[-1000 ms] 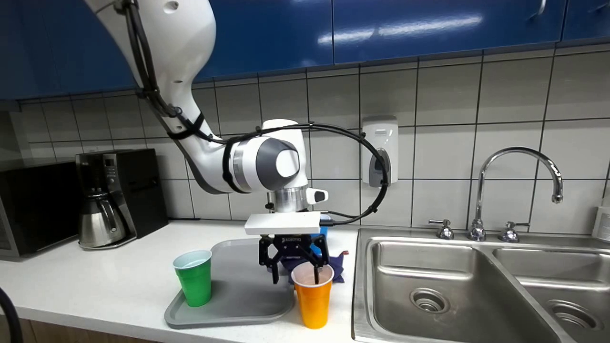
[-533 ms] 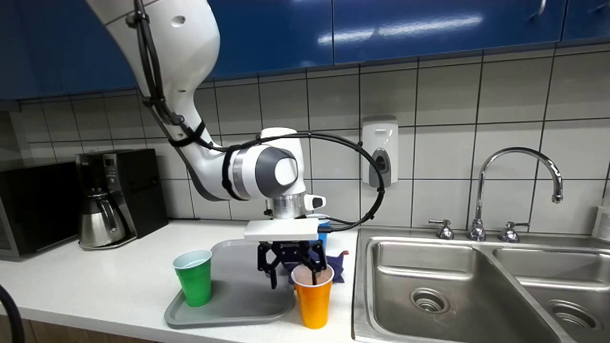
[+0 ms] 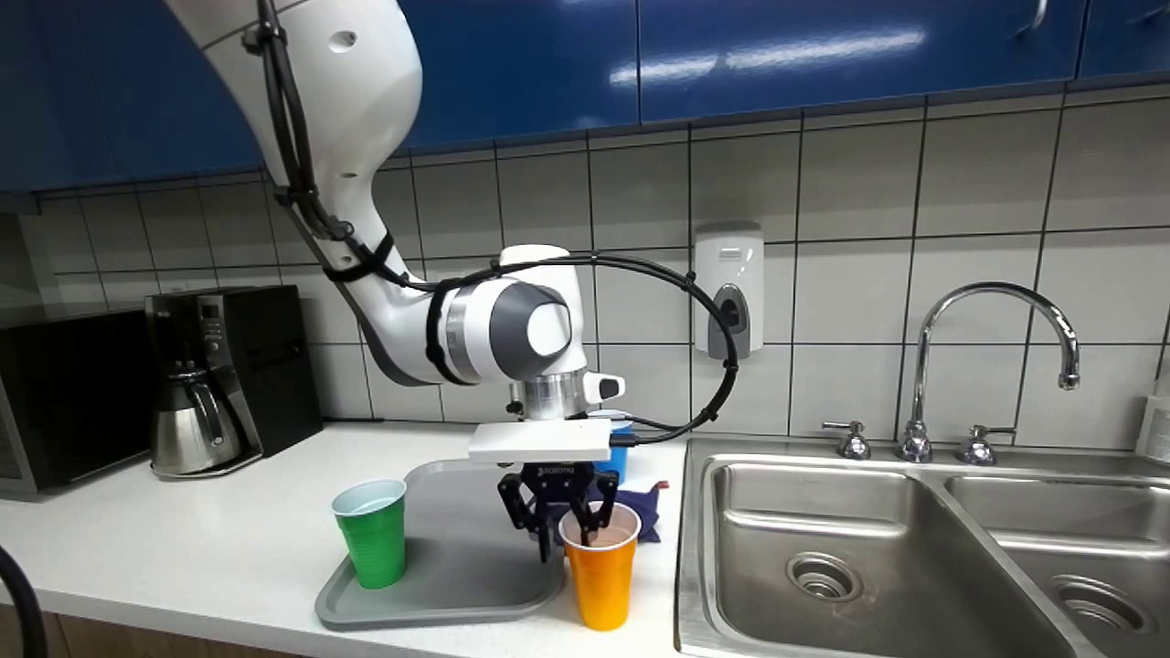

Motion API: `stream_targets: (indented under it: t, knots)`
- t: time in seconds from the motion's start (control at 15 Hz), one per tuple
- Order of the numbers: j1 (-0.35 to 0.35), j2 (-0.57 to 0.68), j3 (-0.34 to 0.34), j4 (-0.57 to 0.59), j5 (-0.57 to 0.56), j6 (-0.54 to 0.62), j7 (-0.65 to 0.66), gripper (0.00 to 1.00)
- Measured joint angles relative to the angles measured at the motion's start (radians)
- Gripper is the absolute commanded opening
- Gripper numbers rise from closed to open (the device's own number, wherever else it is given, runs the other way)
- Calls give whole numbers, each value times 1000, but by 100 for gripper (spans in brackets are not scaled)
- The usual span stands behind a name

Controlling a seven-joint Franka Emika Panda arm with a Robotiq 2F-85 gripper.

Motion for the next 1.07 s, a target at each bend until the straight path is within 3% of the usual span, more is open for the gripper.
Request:
stream_targets:
  t: [0.2, 1.07]
  knots:
    - [0, 0, 0, 0, 0, 4, 0, 0]
    - [-1, -7, -6, 7, -21, 26, 3, 1]
